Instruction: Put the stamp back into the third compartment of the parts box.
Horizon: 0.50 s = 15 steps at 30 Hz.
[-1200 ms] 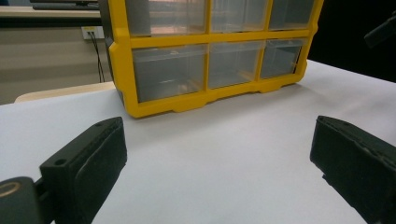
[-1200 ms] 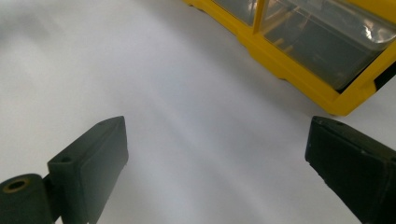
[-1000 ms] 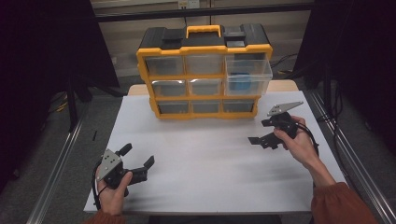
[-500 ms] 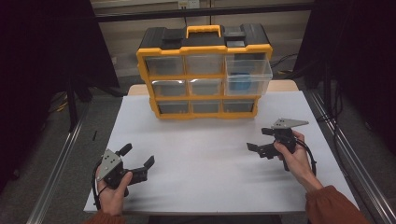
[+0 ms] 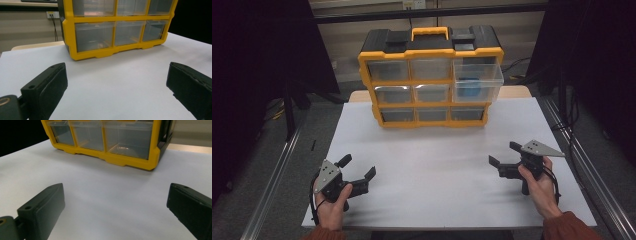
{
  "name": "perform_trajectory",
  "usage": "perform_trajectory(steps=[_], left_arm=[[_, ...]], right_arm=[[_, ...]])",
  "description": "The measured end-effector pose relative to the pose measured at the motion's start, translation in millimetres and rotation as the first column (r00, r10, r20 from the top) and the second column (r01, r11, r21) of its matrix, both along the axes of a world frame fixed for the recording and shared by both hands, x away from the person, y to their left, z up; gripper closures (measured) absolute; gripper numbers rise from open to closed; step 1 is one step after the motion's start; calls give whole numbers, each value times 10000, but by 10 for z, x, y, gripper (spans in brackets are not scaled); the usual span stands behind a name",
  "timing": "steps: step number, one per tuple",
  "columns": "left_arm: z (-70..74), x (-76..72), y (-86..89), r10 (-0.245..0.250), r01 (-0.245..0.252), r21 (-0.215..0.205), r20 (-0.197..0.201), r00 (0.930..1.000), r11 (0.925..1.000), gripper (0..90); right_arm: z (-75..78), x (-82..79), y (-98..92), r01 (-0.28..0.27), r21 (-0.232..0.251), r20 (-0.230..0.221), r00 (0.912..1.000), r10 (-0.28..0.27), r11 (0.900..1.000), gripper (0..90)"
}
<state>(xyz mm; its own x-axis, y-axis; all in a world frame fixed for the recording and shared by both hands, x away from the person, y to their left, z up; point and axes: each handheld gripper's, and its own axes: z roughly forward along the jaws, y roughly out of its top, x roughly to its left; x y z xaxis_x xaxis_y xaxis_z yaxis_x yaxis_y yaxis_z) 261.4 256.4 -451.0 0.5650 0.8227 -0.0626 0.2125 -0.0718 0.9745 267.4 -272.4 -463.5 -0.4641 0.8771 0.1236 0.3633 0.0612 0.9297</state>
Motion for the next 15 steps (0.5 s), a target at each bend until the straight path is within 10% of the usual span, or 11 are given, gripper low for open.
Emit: perform_trajectory(steps=[15], left_arm=[[12,-52,7,76,-79,129,254,9996,9999,36]], right_arm=[[48,-365,-256,1002,220,832,9913,-1017,9947,13]])
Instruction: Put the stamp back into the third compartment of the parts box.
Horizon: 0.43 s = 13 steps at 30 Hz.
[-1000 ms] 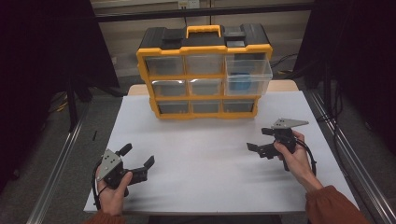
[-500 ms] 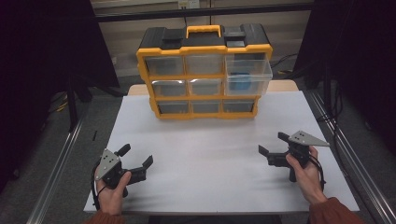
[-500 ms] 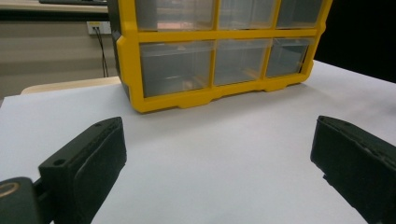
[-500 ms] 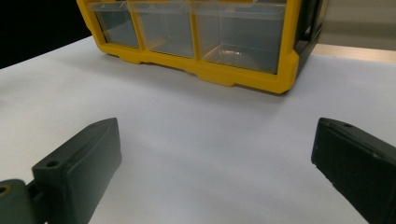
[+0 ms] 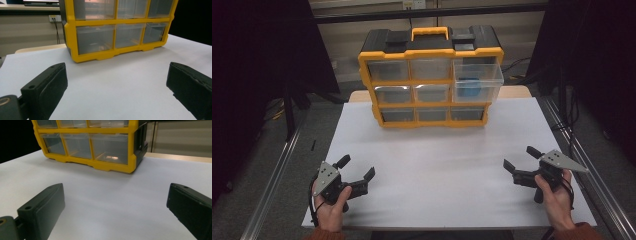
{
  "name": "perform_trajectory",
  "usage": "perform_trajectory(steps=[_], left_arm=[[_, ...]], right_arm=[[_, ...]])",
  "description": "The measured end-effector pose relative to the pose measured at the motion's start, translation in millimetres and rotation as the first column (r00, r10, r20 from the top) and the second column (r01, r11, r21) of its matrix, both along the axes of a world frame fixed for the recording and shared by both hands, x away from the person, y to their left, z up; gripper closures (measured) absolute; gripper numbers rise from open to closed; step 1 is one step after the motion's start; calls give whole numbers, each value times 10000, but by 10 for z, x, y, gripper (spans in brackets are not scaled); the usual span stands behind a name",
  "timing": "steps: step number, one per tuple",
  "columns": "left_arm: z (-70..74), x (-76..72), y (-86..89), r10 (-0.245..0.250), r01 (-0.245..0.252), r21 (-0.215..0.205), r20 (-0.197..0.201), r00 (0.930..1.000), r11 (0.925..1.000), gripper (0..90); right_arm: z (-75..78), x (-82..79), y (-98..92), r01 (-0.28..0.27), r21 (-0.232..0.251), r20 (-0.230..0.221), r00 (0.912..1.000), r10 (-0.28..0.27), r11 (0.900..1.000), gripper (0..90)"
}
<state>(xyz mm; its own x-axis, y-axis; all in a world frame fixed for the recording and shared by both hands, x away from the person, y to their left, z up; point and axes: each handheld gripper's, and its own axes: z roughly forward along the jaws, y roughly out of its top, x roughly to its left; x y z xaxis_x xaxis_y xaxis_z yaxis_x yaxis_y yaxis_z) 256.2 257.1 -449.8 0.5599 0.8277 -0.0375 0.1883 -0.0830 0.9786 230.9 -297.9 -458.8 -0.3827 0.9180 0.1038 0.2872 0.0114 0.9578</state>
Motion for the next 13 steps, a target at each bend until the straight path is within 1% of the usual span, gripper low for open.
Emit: perform_trajectory(steps=[2,3,4,5,6,7,8,10,11,12,13], left_arm=[[-11,4,2,25,-25,15,-115,9999,10000,36],[-15,11,5,1,-1,-9,-160,9999,10000,37],[-19,12,2,44,-44,-15,-150,9999,10000,36],[-19,8,0,155,-154,89,-112,9998,9998,36],[-26,9,-11,73,-74,-56,-141,9999,10000,36],[-26,9,-13,92,-92,-2,-156,9998,10000,36],[-25,11,-13,60,-60,14,-140,9999,10000,36],[-22,15,-14,41,-40,103,-101,9999,9999,36],[-18,19,-12,41,-39,165,-92,9999,9999,36],[-18,24,-20,6,-5,76,-125,9999,10000,36],[-20,27,-31,35,-35,8,-116,9999,10000,37]], right_arm=[[6,-53,-25,-2,118,39,10000,1,9999,13],[7,-81,-36,92,127,68,9999,-93,9999,10],[3,-105,-49,63,55,70,10000,-63,10000,12],[-3,-130,-56,100,-44,51,9999,-99,9999,11],[-16,-167,-62,168,-106,99,9998,-167,9998,8],[-25,-196,-78,123,-1,-2,9999,-123,9999,9],[-26,-204,-91,113,17,5,9999,-113,9999,9],[-15,-209,-110,309,35,60,9995,-310,9995,9],[-14,-202,-118,274,70,56,9996,-275,9996,9],[-15,-191,-122,320,168,3,9995,-320,9993,11],[-20,-174,-123,349,85,76,9994,-350,9994,11]])
